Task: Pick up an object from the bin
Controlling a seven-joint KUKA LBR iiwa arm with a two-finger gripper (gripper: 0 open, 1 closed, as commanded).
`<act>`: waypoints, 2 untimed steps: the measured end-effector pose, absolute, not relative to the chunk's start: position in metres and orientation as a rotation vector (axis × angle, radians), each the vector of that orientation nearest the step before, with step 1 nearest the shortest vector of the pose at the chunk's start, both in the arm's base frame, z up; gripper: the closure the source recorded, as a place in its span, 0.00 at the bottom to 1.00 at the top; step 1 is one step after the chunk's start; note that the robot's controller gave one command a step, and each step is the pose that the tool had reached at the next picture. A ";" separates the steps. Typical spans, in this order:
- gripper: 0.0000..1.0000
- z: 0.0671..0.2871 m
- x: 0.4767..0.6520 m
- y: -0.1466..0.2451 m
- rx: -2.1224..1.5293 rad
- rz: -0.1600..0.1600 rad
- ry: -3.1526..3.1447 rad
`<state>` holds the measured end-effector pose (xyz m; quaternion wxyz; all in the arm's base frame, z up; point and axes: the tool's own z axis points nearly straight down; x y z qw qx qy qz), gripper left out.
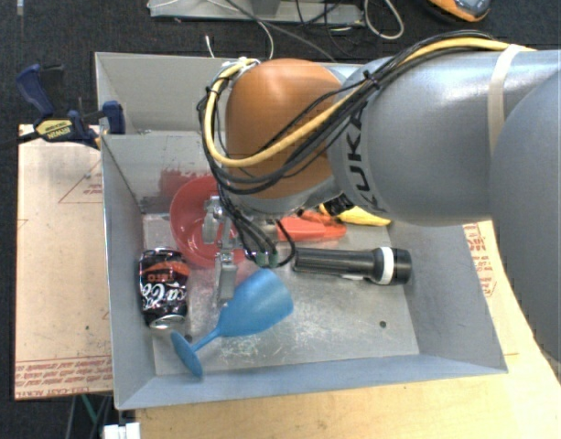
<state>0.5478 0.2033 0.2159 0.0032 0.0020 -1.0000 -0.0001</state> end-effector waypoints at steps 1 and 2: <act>0.00 0.219 0.550 0.202 -0.001 -0.002 -3.142; 0.00 0.090 0.589 0.181 -0.211 -0.006 -3.138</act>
Offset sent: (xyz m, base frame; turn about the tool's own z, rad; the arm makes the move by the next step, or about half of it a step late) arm 0.0447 -0.0262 -0.1459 0.1588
